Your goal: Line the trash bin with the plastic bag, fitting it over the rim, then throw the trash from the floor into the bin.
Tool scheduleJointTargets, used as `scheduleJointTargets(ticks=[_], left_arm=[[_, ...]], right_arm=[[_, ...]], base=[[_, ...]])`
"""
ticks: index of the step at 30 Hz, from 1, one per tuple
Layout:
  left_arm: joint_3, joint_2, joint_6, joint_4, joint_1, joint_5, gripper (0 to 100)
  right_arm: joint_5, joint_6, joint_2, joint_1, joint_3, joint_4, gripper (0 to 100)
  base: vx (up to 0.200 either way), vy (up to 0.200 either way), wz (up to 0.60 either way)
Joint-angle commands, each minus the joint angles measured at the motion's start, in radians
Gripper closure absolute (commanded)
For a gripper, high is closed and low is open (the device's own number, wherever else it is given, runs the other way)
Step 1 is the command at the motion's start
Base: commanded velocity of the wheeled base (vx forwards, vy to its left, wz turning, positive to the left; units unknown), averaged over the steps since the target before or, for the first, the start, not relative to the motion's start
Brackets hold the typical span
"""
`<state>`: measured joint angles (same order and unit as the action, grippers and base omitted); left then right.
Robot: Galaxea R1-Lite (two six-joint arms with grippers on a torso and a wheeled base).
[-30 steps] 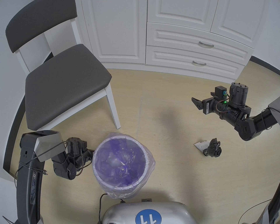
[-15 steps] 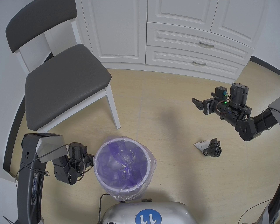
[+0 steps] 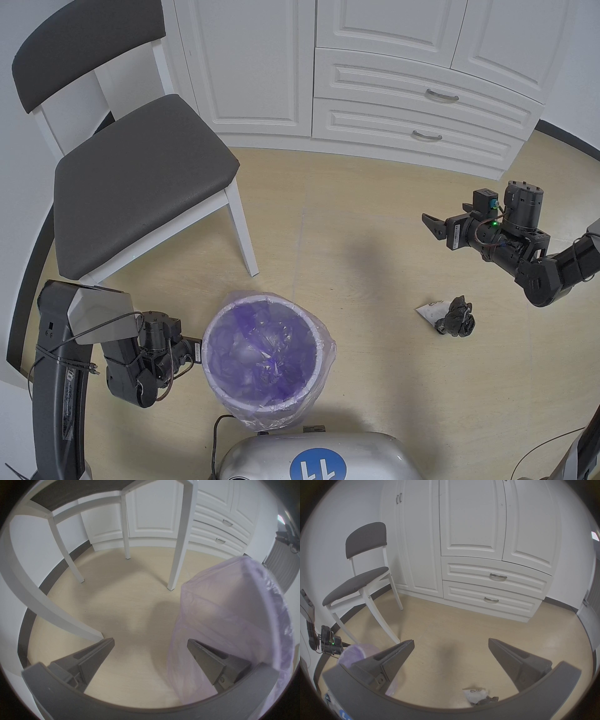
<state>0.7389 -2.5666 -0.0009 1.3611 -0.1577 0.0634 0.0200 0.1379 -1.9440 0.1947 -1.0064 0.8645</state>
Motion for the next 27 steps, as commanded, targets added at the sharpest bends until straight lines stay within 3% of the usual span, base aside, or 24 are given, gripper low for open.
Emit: scheduleJointTargets(ticks=[1, 4, 12, 17, 27], left_arm=[[-0.176, 0.080, 0.001, 0.116, 0.007, -0.045, 0], [-0.247, 0.082, 0.016, 0.161, 0.035, -0.054, 0], [-0.401, 0.192, 0.107, 0.173, 0.124, -0.166, 0], [-0.441, 0.206, 0.121, 0.174, 0.159, -0.171, 0], [-0.540, 0.394, 0.110, 0.174, 0.170, -0.266, 0]], right_arm=[[-0.023, -0.089, 0.089, -0.006, 0.097, -0.007, 0], [-0.091, -0.164, 0.134, -0.008, 0.160, -0.019, 0], [-0.097, -0.248, 0.151, -0.057, 0.212, -0.088, 0], [-0.095, -0.251, 0.085, -0.069, 0.198, -0.091, 0], [-0.095, -0.247, -0.116, -0.126, 0.109, -0.145, 0]], base=[[0.000, 0.000, 0.00], [0.000, 0.000, 0.00], [0.000, 0.000, 0.00], [0.000, 0.000, 0.00], [0.000, 0.000, 0.00]])
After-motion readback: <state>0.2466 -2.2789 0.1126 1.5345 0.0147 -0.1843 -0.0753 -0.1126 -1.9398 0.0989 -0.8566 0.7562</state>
